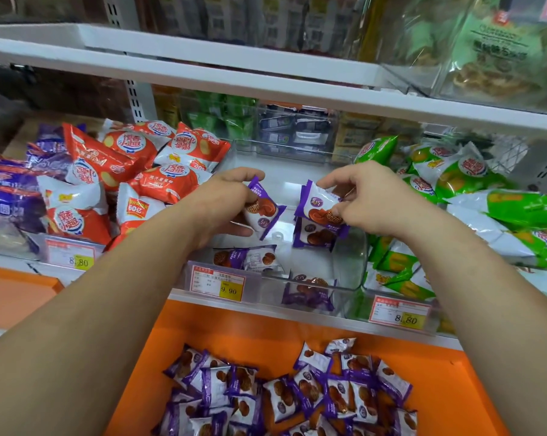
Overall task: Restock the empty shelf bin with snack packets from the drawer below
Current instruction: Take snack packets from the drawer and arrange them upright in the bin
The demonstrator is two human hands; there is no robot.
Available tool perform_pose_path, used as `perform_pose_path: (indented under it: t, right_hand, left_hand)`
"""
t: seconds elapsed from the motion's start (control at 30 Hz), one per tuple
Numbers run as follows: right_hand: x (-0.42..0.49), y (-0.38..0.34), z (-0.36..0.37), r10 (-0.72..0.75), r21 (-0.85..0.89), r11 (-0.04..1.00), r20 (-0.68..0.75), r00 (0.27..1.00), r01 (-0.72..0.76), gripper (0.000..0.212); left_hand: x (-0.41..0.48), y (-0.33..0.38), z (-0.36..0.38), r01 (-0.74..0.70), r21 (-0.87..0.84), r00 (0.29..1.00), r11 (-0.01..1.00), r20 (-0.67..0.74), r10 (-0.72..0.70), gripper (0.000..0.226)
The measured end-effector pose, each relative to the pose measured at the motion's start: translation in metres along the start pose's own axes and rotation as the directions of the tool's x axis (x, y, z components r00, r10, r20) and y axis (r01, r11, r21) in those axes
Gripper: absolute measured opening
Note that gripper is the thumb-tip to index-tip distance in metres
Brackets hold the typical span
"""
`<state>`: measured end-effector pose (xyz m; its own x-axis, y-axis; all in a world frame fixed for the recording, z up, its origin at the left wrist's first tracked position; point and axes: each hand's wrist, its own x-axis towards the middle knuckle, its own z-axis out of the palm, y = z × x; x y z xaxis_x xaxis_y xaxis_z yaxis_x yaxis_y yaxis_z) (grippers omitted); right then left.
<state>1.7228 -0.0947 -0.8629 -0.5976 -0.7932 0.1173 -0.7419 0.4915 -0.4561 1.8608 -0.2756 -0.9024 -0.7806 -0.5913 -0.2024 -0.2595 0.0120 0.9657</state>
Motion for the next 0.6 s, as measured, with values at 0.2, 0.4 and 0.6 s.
perform_pose_path:
  t: [0.2,0.4,0.6]
  right_hand:
    - [0.01,0.0,0.014,-0.043,-0.153,0.988,-0.029,0.999,0.038,0.04]
    - [0.044,-0.006,0.045,0.041,-0.427,0.9,0.279,0.959,0.086,0.024]
    - [0.047,-0.001,0.053,0.123,-0.641,0.765,0.253,0.96,0.071,0.011]
  left_hand:
    - [0.009,-0.014,0.004,-0.162,0.169,0.974,0.972,-0.13,0.185,0.039]
    - [0.01,-0.016,0.011,-0.288,0.425,0.924,0.858,-0.113,0.366,0.044]
    - [0.011,-0.015,0.019,-0.239,0.405,0.97,0.883,0.051,0.239,0.024]
